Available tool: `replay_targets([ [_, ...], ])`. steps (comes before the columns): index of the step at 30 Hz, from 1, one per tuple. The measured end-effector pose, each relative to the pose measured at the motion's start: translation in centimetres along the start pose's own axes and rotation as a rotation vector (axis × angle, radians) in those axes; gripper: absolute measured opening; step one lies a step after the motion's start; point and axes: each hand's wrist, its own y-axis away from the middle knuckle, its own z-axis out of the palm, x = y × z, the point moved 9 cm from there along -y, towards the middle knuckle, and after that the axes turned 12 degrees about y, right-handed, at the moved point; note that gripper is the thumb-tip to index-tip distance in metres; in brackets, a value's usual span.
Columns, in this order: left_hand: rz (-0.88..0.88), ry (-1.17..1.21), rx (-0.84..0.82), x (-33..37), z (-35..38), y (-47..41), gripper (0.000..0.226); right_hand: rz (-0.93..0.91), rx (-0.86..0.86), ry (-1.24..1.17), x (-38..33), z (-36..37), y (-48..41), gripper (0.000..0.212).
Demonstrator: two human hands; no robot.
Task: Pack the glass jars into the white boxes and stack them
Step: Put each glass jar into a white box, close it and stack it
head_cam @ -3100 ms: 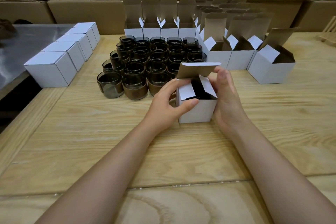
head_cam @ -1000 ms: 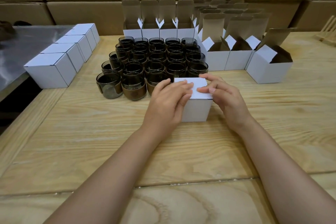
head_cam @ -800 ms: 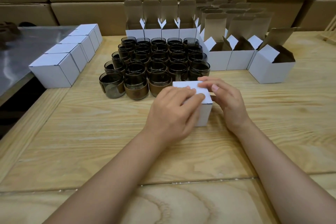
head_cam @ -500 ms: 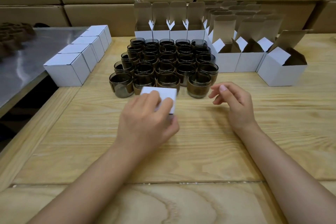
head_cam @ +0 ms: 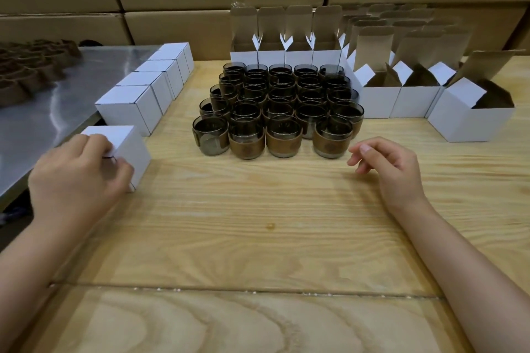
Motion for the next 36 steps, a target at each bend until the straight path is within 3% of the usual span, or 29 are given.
replay_targets([
  [6, -0.199, 0.084, -0.041, -2.9, 1.1, -1.3, 0.035, 0.022, -0.005, 0.007, 0.1, 0.0, 0.0, 0.019],
  [21, -0.239, 0.085, -0.11, -4.0, 3.5, -3.4, 0.023, 0.062, -0.018, 0.053, 0.5, 0.2, -0.2, 0.017],
  [28, -0.342, 0.092, -0.185, -3.3, 3.3, -4.3, 0.046, 0.101, -0.021, 0.054, 0.7, 0.2, -0.1, 0.021],
  [30, -0.31, 0.078, -0.141, -2.4, 3.0, -4.8, 0.051, 0.107, -0.015, 0.054, 0.8, 0.2, -0.1, 0.022],
  [33, -0.154, 0.196, 0.052, 3.3, 1.7, -4.9, 0.041, 0.128, -0.008, 0.07, 1.1, 0.2, -0.2, 0.023],
  [36, 0.026, 0.503, 0.0, 14.1, 2.9, -3.3, 0.025, 0.163, -0.001, 0.091, 1.4, 0.2, -0.2, 0.025],
])
